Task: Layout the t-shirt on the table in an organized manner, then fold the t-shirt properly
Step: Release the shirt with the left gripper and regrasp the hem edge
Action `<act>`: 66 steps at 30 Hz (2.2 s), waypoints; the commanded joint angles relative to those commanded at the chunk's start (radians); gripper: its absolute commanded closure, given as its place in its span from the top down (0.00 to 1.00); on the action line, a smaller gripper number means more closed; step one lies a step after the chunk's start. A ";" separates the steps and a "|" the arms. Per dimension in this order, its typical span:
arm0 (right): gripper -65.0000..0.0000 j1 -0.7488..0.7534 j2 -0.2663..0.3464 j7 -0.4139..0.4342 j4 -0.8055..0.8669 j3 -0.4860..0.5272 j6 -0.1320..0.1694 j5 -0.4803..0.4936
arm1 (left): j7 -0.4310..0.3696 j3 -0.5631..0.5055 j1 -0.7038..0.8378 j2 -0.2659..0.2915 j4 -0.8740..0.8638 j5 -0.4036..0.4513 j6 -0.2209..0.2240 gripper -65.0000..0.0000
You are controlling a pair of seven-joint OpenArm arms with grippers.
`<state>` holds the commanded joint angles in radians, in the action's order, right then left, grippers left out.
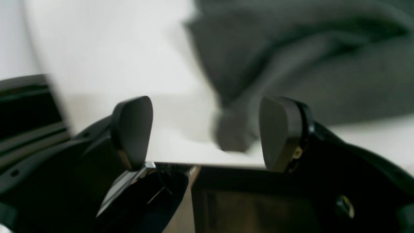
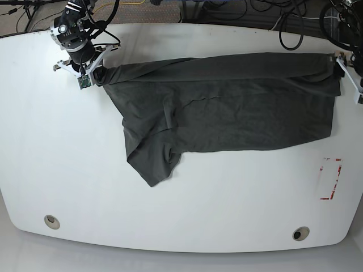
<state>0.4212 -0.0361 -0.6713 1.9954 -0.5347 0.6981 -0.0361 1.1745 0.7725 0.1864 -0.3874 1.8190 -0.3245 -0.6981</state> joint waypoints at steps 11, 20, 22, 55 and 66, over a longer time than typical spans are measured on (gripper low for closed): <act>0.00 -0.002 0.000 0.000 0.000 0.000 0.000 0.000 | -0.006 -0.087 -0.336 -0.003 -0.282 0.176 0.000 0.75; 0.00 -0.014 -0.002 0.000 0.000 0.000 0.000 0.002 | -0.196 -0.181 -0.474 -0.002 -0.597 0.279 0.000 0.75; 0.00 -0.012 -0.002 0.000 0.000 0.000 0.000 0.005 | -0.227 -0.201 -0.508 -0.002 -0.689 0.278 0.000 0.75; 0.62 -0.015 -0.002 -0.002 0.029 -0.003 0.000 0.006 | -0.361 -0.272 -0.566 0.029 -0.934 0.276 0.000 0.00; 0.89 -0.157 -0.002 -0.002 -0.031 -0.006 0.000 0.003 | -0.361 -0.270 -0.565 0.023 -0.934 0.276 0.000 0.00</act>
<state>0.2647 -0.0376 -0.6728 1.9647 -0.5409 0.6981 -0.0330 0.8140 0.5025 -0.3782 -0.3644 0.8846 -0.0483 -0.6981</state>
